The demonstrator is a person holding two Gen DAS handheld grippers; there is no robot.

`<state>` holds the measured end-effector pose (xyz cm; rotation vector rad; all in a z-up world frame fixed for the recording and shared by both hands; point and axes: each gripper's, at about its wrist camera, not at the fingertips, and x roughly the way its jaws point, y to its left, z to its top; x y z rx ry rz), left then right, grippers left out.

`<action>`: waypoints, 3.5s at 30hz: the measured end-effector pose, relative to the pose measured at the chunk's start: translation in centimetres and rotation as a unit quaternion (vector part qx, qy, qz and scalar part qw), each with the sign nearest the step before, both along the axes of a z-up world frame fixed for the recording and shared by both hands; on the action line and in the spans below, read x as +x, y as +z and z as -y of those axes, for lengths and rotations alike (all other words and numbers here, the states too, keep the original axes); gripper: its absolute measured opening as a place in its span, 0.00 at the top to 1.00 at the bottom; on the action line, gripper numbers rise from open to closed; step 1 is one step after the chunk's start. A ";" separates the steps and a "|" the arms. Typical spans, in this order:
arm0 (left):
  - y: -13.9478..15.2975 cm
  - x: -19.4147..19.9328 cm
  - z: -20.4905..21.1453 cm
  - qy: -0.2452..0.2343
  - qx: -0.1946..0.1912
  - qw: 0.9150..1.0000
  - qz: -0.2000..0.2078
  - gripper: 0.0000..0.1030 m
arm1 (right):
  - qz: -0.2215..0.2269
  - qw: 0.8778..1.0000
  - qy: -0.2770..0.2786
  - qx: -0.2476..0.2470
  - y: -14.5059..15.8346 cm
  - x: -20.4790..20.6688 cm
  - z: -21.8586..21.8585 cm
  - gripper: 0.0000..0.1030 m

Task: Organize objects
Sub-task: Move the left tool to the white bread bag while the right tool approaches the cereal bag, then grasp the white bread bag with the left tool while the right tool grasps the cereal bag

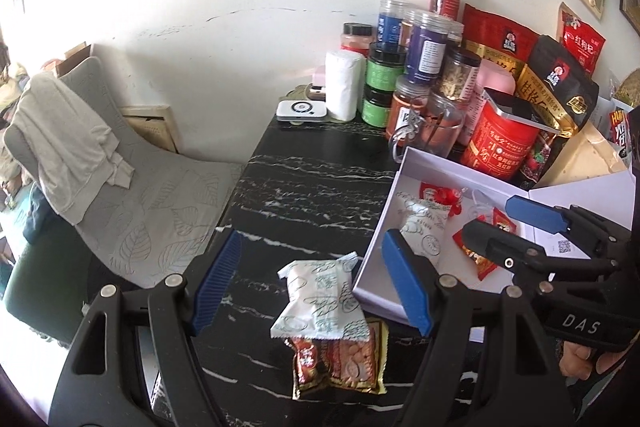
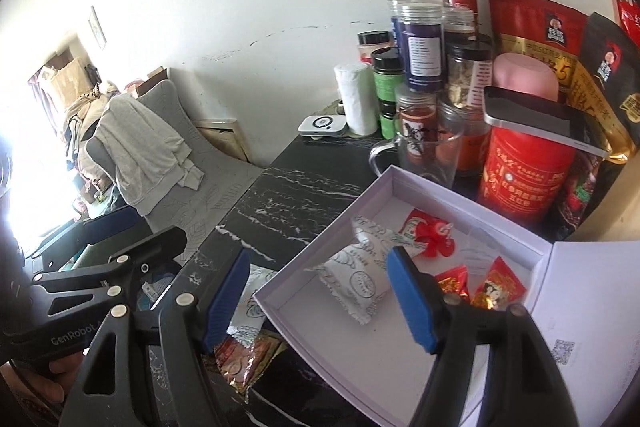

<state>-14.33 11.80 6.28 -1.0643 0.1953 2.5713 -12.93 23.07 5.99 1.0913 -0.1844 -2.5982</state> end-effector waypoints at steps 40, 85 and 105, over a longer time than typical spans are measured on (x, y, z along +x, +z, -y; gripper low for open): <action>-7.8 2.4 7.1 0.009 -0.003 0.997 0.071 0.29 | 0.079 0.994 0.059 0.036 -7.6 6.8 6.3 0.30; -14.0 -6.5 0.2 -0.099 0.014 0.986 0.130 0.34 | 0.133 0.986 0.098 -0.037 -14.3 4.3 4.8 0.76; -13.8 -4.5 9.4 -0.029 0.019 0.992 0.124 0.42 | 0.078 0.992 0.098 0.029 -11.9 3.7 10.5 0.19</action>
